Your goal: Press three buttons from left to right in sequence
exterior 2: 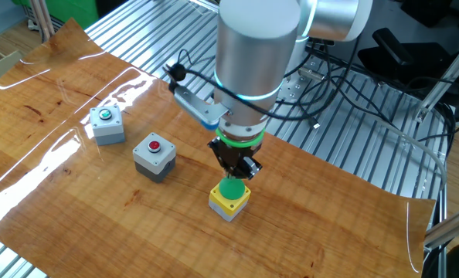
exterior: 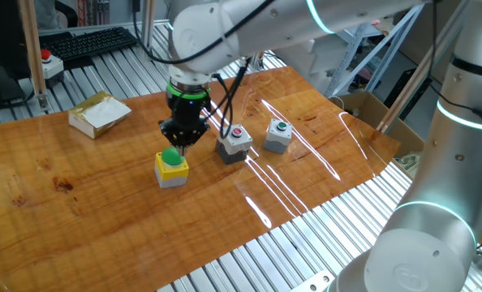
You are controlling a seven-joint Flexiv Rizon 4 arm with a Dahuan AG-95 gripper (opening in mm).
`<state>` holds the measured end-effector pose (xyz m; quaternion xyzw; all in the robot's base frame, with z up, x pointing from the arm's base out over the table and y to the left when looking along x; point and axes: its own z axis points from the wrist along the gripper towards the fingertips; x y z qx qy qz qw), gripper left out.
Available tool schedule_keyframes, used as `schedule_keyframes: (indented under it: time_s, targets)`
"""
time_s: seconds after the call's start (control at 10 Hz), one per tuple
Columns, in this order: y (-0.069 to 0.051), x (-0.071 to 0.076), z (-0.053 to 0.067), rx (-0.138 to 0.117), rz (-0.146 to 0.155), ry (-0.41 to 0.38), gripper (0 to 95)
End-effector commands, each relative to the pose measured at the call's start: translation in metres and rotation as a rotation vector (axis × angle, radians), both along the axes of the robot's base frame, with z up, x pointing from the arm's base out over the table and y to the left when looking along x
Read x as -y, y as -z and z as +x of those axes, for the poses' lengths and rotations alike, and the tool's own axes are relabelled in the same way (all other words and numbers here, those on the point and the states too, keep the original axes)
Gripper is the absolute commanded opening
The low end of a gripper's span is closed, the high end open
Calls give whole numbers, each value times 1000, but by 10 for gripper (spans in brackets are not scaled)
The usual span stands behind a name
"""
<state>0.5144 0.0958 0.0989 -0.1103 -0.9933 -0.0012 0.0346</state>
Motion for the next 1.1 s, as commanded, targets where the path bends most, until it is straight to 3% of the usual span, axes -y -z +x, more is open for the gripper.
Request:
schedule_keyframes:
  time_s: [0.1, 1.1]
  targets:
    - [0, -1, 2, 2, 8, 2, 0]
    - [11, -11, 7, 15, 9, 22, 0]
